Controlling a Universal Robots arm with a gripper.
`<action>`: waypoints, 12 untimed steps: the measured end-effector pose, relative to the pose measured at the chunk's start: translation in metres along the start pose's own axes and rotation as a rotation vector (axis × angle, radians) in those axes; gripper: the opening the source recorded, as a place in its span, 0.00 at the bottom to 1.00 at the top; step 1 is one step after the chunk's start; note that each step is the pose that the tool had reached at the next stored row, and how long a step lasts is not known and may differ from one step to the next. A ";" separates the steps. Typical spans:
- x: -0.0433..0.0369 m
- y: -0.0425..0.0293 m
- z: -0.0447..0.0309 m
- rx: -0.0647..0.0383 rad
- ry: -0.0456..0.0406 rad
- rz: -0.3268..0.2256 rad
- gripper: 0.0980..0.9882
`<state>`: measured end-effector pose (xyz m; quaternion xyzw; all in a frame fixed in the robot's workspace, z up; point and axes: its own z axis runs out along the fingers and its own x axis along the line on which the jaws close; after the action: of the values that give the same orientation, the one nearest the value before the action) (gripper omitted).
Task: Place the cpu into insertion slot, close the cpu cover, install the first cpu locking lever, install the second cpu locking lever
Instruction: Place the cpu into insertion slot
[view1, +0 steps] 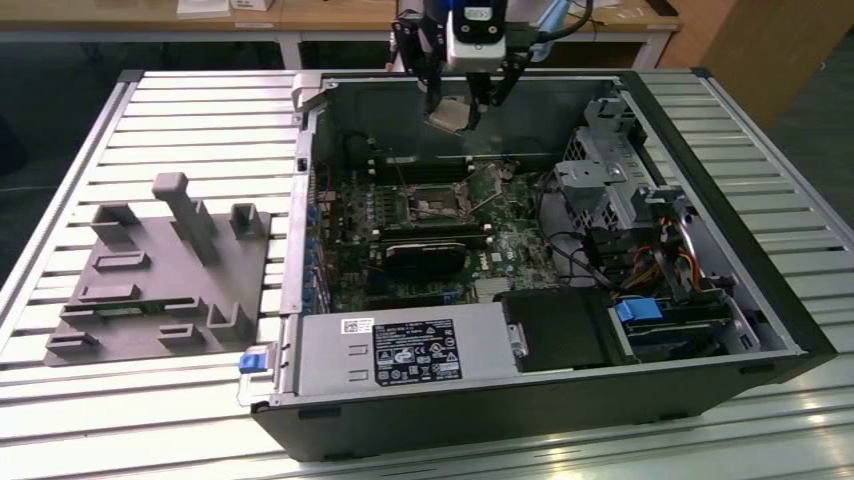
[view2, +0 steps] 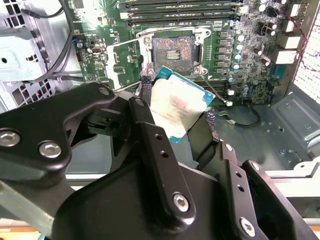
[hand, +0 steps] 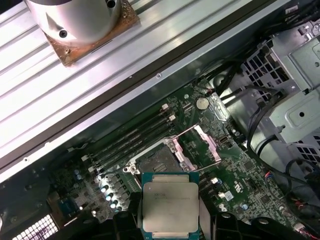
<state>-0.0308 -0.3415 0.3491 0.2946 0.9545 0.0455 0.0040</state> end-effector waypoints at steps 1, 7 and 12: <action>0.0000 0.0000 0.0001 0.000 -0.0004 0.005 0.49; 0.0000 -0.0001 0.0009 -0.001 -0.0030 0.033 0.49; 0.0000 -0.0001 0.0015 -0.001 -0.0052 0.058 0.49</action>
<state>-0.0308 -0.3415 0.3476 0.3222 0.9456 0.0454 0.0053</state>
